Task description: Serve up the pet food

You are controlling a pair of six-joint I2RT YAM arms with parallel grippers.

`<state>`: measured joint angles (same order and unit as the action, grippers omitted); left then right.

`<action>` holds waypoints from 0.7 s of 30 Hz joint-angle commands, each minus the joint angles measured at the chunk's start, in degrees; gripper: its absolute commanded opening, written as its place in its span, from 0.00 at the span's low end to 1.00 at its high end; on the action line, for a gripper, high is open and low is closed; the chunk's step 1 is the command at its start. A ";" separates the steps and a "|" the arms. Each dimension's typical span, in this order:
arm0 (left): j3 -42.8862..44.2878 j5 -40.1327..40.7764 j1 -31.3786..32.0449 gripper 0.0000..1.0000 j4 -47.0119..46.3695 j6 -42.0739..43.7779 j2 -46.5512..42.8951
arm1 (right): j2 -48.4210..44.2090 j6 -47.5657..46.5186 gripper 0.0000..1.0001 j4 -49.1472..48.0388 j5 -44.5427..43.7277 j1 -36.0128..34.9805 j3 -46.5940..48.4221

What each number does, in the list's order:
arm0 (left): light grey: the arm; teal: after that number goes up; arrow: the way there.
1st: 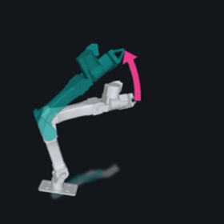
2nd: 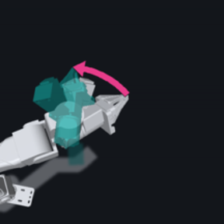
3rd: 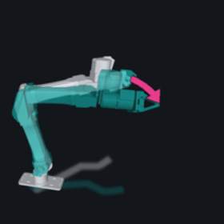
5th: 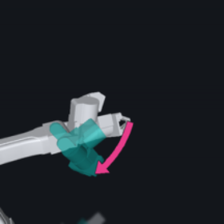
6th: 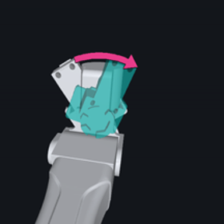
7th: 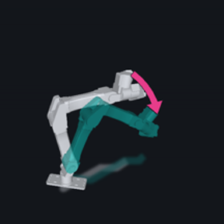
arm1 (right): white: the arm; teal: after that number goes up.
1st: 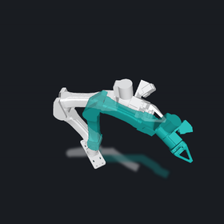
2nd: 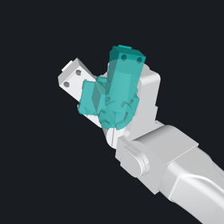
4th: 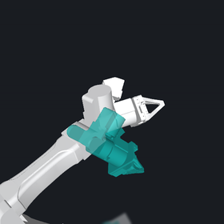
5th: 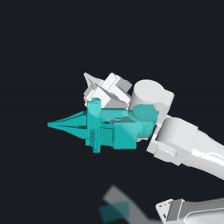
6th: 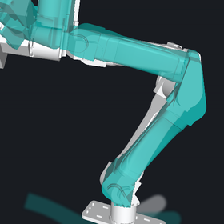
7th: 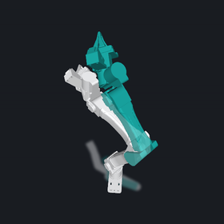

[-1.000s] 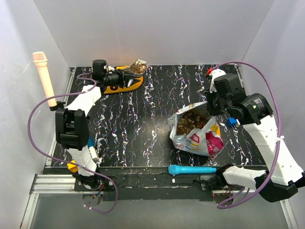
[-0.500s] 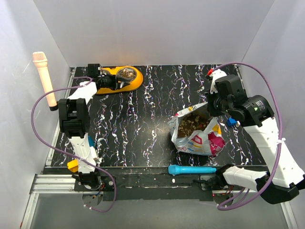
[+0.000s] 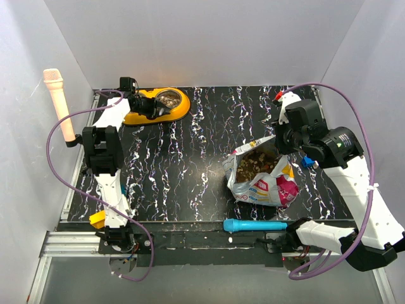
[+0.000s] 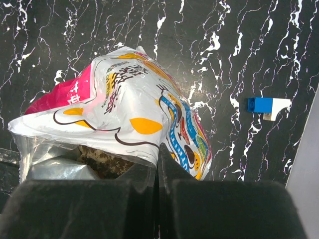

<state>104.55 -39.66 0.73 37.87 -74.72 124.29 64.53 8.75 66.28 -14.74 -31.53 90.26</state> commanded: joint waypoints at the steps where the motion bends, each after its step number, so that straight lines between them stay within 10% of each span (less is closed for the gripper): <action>1: 10.38 2.65 1.11 0.00 11.76 6.85 4.28 | -4.15 -0.67 0.01 -14.87 -3.54 -0.02 3.43; 7: 26.83 10.56 2.87 0.00 25.75 11.52 12.37 | -4.50 -1.20 0.01 -14.78 -4.42 -0.02 3.26; 21: 36.07 20.41 5.60 0.00 32.71 17.23 14.31 | -4.15 -1.28 0.01 -15.30 -3.98 0.06 2.38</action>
<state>137.49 -22.55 5.15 68.53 -60.40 138.58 64.18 7.73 65.63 -15.75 -31.57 89.73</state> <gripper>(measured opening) 0.173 0.022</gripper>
